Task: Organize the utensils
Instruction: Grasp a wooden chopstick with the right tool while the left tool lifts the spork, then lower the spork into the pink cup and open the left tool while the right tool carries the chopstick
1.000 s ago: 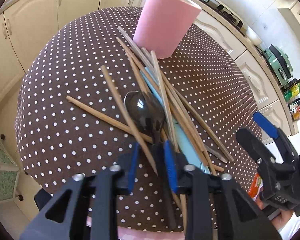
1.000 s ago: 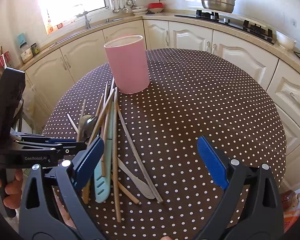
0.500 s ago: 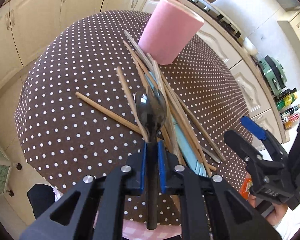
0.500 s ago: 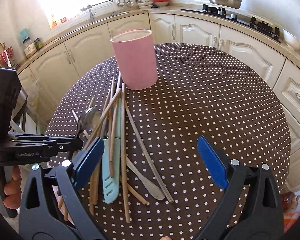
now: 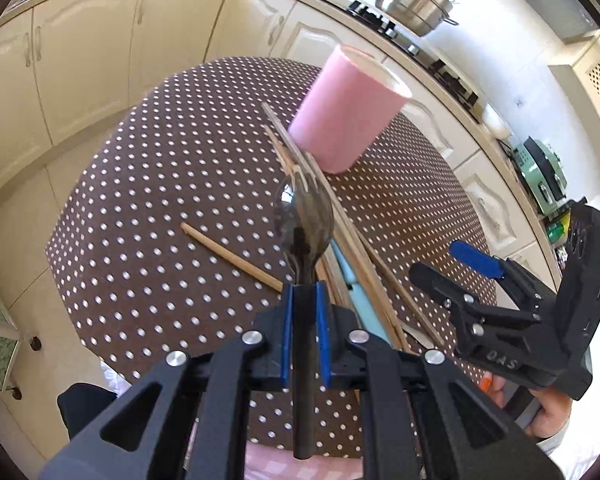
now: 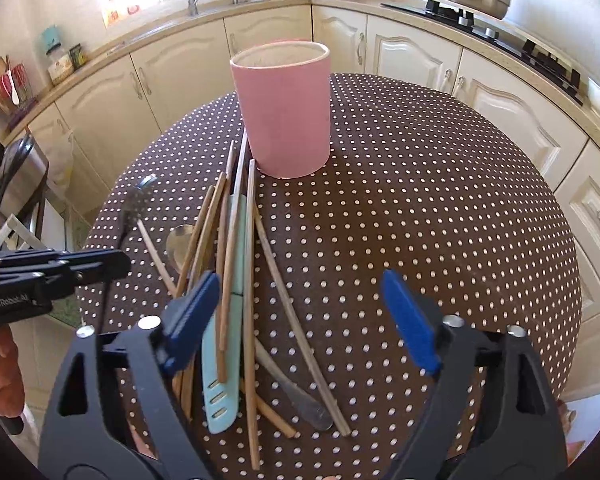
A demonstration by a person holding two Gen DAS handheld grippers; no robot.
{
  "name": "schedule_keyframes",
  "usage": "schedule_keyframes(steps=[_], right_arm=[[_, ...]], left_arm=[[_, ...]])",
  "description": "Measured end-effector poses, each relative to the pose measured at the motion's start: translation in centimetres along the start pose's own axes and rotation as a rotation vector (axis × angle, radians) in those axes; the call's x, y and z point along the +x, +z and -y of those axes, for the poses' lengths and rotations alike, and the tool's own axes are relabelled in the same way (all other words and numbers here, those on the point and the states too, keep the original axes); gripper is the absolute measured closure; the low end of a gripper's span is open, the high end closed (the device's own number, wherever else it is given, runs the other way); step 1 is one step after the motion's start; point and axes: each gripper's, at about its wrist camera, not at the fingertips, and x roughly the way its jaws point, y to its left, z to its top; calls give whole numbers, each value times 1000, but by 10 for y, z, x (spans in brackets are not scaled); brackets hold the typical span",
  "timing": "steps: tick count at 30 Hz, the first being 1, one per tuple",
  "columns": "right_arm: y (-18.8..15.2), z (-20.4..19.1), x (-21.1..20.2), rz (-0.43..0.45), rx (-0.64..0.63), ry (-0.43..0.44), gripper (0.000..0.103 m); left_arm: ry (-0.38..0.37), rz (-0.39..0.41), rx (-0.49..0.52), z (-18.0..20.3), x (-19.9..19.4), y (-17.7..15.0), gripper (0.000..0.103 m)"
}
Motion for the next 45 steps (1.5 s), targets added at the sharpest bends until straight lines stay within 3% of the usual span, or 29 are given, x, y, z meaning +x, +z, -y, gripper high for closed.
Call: schedule_keyframes(steps=[6,14,16,18,26,35,39,45], right_arm=[[17,-5,30,-127,-94,5,61],[35,-22,67,-280,-215,32,73],[42,-23,73,-295,-224,52,81],[48,-24,77,-313,-230,73,96],[36,-1,64,-318,-208,93,96],[6,33,9,-170,-136,118,97],[12,36,-24,-22,-101,115,97],[50,41,-65,267,-25,134,97]], left_arm=[[12,3,-15,-9,-1,12,92],[23,8,-8,1,5,29,92],[25,9,-4,3,7,33,92],[28,9,-7,4,8,36,92],[-3,34,7,14,5,40,92],[-35,96,42,39,-7,38,92],[-54,169,72,55,-18,44,92],[-73,315,148,90,-34,75,92]])
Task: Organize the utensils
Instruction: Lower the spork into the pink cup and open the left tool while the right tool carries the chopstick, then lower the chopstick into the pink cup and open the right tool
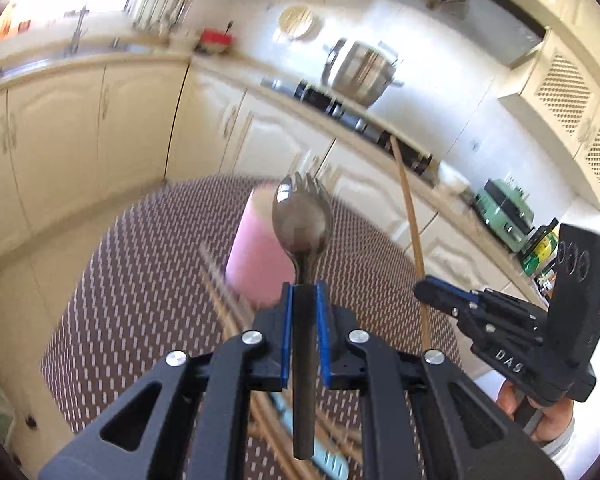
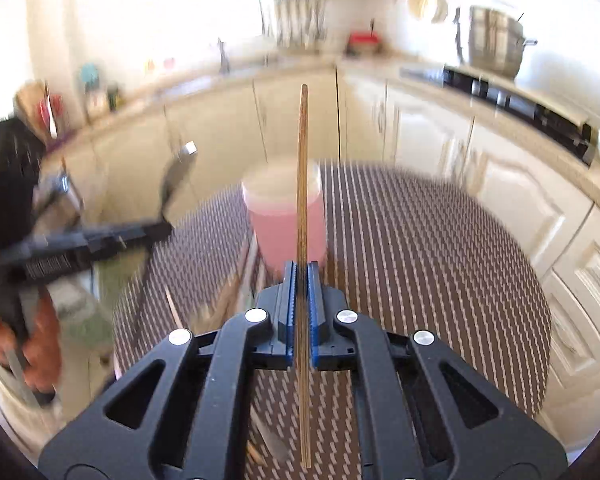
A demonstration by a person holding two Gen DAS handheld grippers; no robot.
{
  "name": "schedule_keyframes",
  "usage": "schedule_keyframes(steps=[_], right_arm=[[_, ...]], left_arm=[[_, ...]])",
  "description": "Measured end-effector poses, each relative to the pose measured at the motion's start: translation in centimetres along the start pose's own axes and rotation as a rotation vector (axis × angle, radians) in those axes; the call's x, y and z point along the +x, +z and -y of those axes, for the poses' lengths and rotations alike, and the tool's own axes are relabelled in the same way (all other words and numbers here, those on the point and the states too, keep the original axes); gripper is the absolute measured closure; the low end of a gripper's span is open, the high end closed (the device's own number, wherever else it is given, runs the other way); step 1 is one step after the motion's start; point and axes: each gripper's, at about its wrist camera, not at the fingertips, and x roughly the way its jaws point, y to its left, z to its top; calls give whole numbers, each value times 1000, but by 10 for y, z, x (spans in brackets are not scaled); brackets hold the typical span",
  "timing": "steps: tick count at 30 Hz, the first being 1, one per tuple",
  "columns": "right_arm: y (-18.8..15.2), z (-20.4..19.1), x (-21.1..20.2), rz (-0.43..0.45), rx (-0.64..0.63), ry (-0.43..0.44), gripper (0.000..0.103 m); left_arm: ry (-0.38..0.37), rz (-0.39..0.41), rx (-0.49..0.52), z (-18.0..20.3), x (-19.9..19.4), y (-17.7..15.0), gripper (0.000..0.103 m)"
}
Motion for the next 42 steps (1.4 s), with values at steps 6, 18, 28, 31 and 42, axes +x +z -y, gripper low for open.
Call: schedule_keyframes(steps=[6,18,28,31,42], right_arm=[[49,-4,2,246,52,-19,97],[98,4,34,535,157,-53,97],[84,7,65,517,151,-72,97],[75,4,63,503,145,-76,97],[42,-1,55,445,128,-137,97]], left_arm=[[-48,165,41,14,10,45,92],[-22,443,46,14,50,88,92],[37,384,52,-7,87,70,92],[50,365,60,-10,84,60,92],[79,321,55,-20,63,40,49]])
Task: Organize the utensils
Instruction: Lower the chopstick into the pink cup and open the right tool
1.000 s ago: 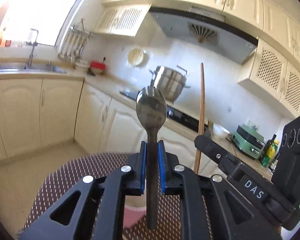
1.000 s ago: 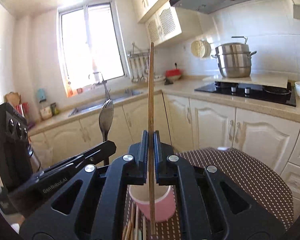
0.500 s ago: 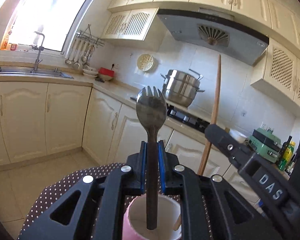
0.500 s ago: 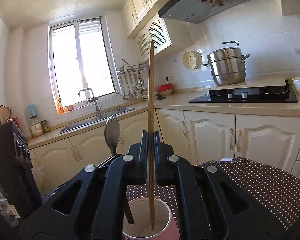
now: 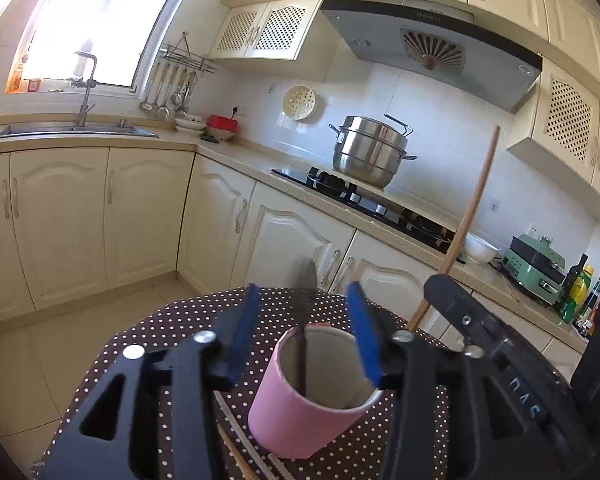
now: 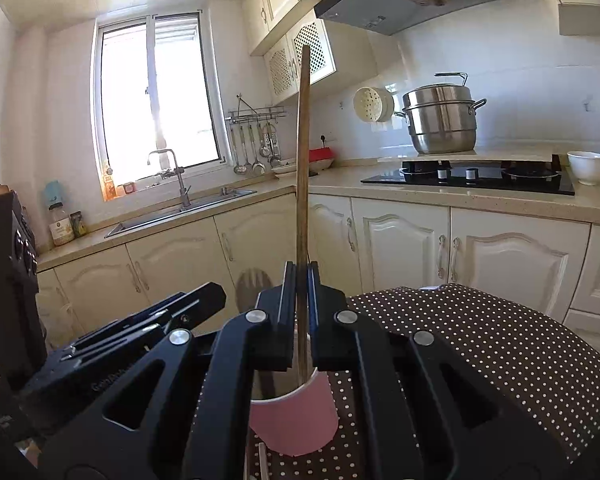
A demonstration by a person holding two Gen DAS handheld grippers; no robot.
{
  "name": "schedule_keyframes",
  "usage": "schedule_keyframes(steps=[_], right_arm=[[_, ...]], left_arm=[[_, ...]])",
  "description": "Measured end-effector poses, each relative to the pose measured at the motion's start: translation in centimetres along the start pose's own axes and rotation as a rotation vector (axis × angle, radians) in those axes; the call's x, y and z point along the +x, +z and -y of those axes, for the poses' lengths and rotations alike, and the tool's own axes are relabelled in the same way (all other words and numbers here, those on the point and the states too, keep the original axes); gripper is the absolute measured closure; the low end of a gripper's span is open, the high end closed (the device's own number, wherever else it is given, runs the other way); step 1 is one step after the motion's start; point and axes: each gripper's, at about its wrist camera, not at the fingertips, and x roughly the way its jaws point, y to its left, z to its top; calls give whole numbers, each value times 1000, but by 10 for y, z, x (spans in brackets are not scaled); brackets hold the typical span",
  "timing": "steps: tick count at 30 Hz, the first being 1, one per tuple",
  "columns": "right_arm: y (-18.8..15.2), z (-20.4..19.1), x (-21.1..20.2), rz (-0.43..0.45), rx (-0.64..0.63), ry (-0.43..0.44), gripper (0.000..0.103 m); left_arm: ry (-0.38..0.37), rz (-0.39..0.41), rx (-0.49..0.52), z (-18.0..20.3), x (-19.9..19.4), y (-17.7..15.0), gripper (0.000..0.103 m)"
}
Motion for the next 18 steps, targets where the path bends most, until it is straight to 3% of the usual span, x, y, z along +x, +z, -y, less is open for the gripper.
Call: schedule_keyframes(steps=[6,15,16,18], right_arm=[[-5,-4,-8,-26,-12,-29,97],[-11,-16,-16,-61,-29,-50,96],[-11,-17,-16,-66,-30,-55,94],[-11,-18,-20,-67,-28,-57,75]], left_arm=[[20,8,-22,-8,-20,1,35],[46,8,-16,-9,-52,2,29],[47,9,-17,-9,-54,4,29],[51,14,-16,-9,-62,5,29]])
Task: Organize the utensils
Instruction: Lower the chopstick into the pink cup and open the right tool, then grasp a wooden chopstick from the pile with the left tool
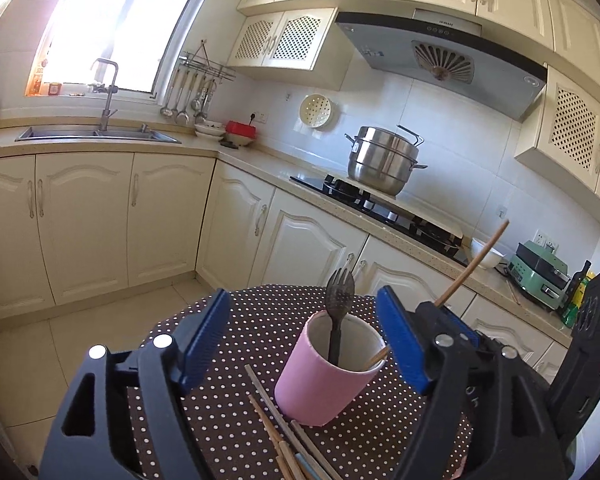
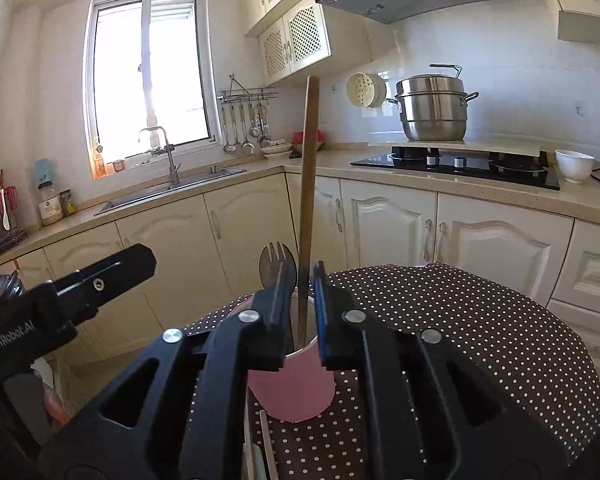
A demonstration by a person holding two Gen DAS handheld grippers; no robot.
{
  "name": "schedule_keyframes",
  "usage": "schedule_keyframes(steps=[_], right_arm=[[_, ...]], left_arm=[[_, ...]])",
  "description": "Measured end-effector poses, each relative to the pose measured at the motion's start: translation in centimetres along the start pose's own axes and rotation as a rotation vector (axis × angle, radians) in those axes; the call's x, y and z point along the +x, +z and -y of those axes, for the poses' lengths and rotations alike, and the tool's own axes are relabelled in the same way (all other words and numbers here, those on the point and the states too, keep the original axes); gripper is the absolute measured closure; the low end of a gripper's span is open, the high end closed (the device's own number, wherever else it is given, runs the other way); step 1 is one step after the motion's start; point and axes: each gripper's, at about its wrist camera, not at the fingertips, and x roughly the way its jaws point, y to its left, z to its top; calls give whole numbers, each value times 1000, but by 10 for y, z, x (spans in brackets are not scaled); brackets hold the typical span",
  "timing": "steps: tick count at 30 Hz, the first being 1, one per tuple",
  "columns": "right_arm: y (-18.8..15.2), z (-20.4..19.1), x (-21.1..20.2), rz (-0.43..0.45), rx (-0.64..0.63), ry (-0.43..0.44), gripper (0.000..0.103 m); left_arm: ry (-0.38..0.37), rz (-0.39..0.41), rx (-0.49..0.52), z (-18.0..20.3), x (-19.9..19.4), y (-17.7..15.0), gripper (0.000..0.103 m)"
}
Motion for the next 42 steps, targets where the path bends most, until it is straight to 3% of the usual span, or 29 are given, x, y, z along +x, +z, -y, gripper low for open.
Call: schedule_keyframes(steps=[2,16,24,30,37,41,42], right_arm=[[0,-1,-7,12,-1,-6,60],[-2,3,-55,22,-18,-28,44],[-19,16,-81,-30,-44,-43,42],[-41,26,-87,-134,-42,-33,42],[-67,35,-74,-297,-32,2,42],[-78,39,-67,-360,-21,15,42],[-78,39,-67,-368,-20,19,42]], left_arm=[[4,3,2,0,-6,1,29],[19,-103,-6,2,-41,-18,28],[10,-290,-5,6,-38,-49,28],[-27,-513,-74,-2,-18,-75,28],[10,-645,-71,-1,-1,-101,29],[28,-739,-99,-6,15,-116,56],[32,-751,-100,-7,18,-118,58]])
